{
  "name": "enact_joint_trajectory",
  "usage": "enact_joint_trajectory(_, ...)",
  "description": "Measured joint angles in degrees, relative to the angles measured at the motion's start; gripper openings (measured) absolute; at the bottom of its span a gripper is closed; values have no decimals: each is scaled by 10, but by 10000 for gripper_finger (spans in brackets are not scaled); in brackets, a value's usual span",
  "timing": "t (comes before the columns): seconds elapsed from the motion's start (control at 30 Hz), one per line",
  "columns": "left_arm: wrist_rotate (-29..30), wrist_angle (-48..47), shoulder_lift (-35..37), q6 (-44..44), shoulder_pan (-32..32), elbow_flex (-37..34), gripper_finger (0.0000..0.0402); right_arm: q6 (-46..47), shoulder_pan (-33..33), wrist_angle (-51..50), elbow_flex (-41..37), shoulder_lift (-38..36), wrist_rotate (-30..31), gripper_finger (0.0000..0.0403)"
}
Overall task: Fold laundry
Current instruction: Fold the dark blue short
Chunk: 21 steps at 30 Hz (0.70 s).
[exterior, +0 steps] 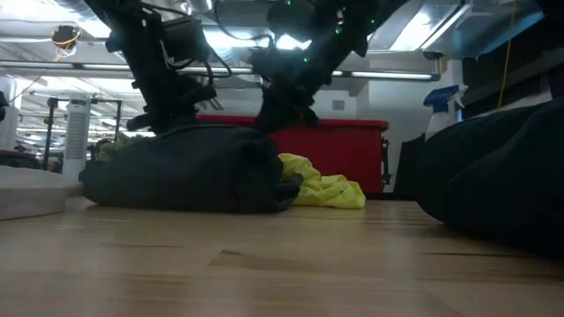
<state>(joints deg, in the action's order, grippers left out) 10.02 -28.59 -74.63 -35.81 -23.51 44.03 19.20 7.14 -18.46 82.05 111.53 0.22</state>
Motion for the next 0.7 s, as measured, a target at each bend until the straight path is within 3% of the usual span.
enact_joint_trajectory(0.3,-31,5,7,-27,-3,0,45,1,20,15,-12,0,5,0)
enact_joint_trajectory(0.5,-44,10,58,-13,-2,0,46,1,20,16,-12,0,19,0)
enact_joint_trajectory(0.7,-8,5,122,13,-2,0,47,6,20,24,-12,-1,32,0)
